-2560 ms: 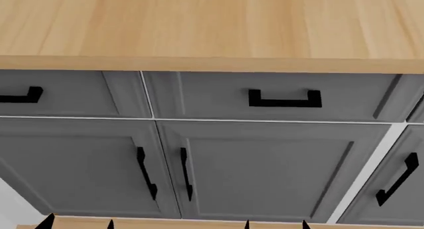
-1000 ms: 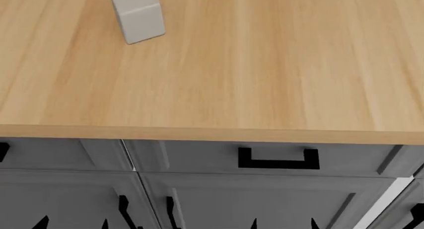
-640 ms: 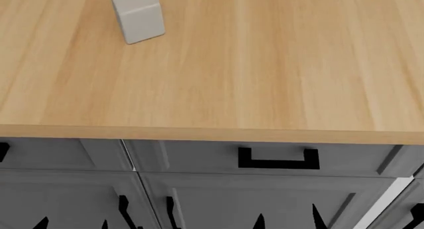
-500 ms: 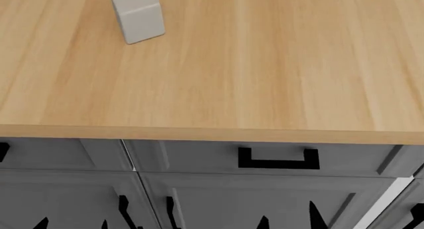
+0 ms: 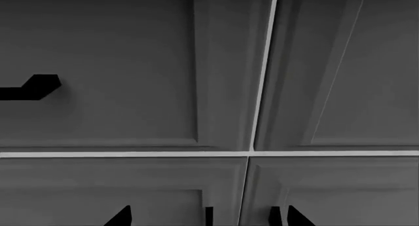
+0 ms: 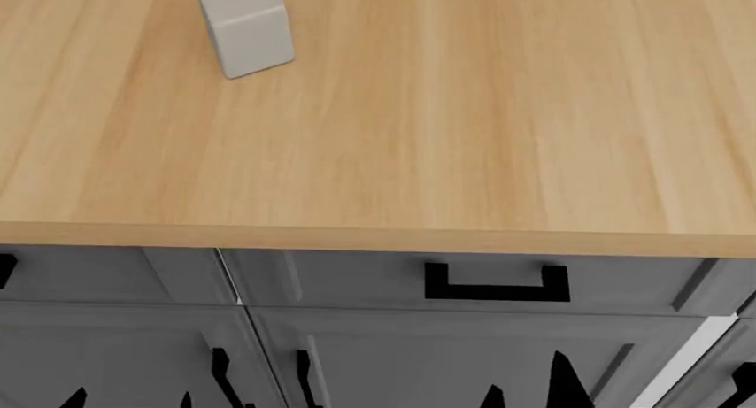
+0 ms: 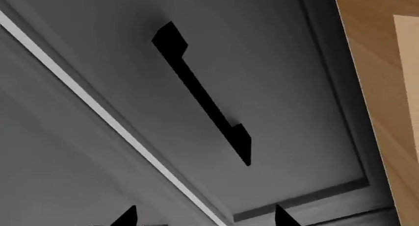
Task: Open the right drawer.
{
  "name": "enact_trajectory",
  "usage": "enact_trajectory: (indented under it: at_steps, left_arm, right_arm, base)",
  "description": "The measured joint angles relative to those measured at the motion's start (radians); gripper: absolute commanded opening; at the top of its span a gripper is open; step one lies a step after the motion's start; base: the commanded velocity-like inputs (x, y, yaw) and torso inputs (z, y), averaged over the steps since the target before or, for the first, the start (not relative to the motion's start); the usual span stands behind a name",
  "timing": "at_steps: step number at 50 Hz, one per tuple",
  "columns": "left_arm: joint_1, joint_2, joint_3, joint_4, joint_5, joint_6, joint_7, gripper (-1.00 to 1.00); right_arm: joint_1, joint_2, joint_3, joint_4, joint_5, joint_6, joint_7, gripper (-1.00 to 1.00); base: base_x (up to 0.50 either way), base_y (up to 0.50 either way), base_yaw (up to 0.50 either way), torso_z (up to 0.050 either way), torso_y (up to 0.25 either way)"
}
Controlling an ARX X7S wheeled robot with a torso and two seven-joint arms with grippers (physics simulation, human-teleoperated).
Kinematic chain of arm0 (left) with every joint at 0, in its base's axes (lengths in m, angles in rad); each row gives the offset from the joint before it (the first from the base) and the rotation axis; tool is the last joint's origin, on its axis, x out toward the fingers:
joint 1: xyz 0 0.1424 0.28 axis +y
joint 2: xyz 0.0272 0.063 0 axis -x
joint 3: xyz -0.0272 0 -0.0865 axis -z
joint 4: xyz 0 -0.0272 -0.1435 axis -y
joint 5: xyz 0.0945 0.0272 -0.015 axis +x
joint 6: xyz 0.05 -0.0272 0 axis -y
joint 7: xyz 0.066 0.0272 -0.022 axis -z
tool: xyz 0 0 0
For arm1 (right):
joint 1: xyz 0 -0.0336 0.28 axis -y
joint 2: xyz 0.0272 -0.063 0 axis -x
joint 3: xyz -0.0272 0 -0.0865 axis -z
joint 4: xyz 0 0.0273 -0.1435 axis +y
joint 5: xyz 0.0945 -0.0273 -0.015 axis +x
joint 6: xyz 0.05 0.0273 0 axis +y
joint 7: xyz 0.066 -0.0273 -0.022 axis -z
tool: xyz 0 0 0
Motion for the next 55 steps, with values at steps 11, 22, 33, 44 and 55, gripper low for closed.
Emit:
enact_trajectory:
  at_steps: [11, 22, 33, 44, 55]
  left_arm:
    - [-0.002, -0.004, 0.005, -0.002, -0.003, 0.000, -0.004, 1.00]
    - [-0.003, -0.008, 0.013, -0.003, -0.003, 0.000, -0.008, 1.00]
    - [-0.003, -0.012, 0.020, -0.001, -0.004, 0.001, -0.011, 1.00]
    - [-0.002, -0.016, 0.026, 0.001, -0.006, 0.003, -0.013, 1.00]
    - [-0.003, -0.019, 0.031, 0.001, -0.007, 0.003, -0.018, 1.00]
  right_arm:
    - [0.047, -0.001, -0.059, 0.034, -0.077, 0.044, -0.008, 1.00]
    - [0.106, 0.001, -0.118, 0.069, -0.149, 0.090, -0.039, 1.00]
    - [0.158, -0.004, -0.171, 0.125, -0.219, 0.138, -0.057, 1.00]
    - [0.213, -0.016, -0.219, 0.211, -0.278, 0.172, -0.062, 1.00]
    - [0.268, -0.034, -0.253, 0.308, -0.313, 0.177, -0.046, 1.00]
  base:
    - [0.00, 0.00, 0.00, 0.000, 0.000]
    - [0.00, 0.00, 0.00, 0.000, 0.000]
    - [0.00, 0.00, 0.00, 0.000, 0.000]
    - [0.00, 0.00, 0.00, 0.000, 0.000]
    - [0.00, 0.00, 0.00, 0.000, 0.000]
